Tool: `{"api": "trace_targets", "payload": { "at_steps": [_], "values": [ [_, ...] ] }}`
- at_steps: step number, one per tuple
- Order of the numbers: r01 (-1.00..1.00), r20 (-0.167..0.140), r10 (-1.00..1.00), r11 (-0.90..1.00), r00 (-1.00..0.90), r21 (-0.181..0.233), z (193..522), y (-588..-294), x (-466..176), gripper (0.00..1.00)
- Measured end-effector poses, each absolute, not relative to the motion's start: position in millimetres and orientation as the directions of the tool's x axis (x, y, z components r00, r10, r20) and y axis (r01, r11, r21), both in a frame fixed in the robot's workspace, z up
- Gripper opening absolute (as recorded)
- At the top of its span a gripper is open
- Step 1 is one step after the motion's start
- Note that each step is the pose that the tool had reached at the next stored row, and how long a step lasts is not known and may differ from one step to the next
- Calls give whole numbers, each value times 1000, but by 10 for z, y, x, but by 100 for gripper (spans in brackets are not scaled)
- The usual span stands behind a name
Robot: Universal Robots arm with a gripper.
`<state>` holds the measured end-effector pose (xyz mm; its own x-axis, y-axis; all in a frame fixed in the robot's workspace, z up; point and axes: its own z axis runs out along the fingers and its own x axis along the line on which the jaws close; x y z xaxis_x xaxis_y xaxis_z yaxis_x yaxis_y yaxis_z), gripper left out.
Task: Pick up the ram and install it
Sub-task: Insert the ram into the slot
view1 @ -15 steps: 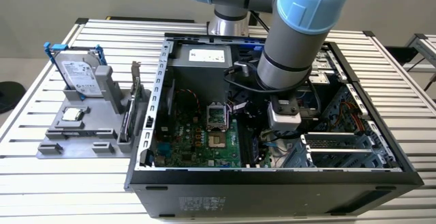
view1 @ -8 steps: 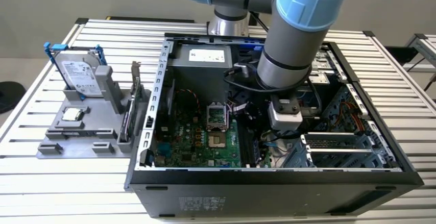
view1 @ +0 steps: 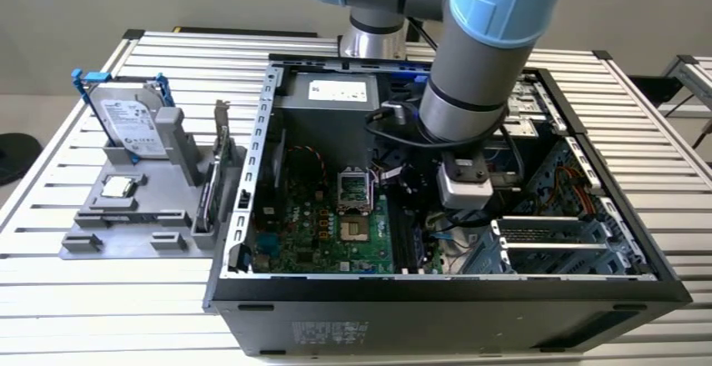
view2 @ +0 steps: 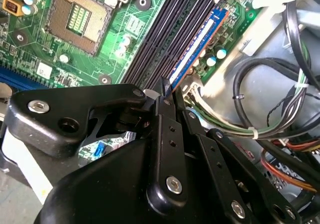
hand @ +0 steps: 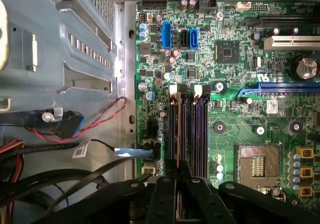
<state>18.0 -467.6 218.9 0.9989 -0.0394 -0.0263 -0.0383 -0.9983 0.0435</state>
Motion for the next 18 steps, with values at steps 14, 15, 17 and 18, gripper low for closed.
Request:
{"api": "trace_targets", "payload": {
  "at_steps": [14, 15, 17, 18],
  "values": [
    [-38, -26, -39, -998, 999, 44, 2149, -4634, 180, 0],
    [-39, -26, -40, -998, 999, 44, 2147, -4633, 180, 0],
    [-45, -26, -46, -998, 999, 44, 2147, -4632, 180, 0],
    [-47, -26, -48, -998, 998, 44, 2147, -4632, 180, 0]
  ]
}}
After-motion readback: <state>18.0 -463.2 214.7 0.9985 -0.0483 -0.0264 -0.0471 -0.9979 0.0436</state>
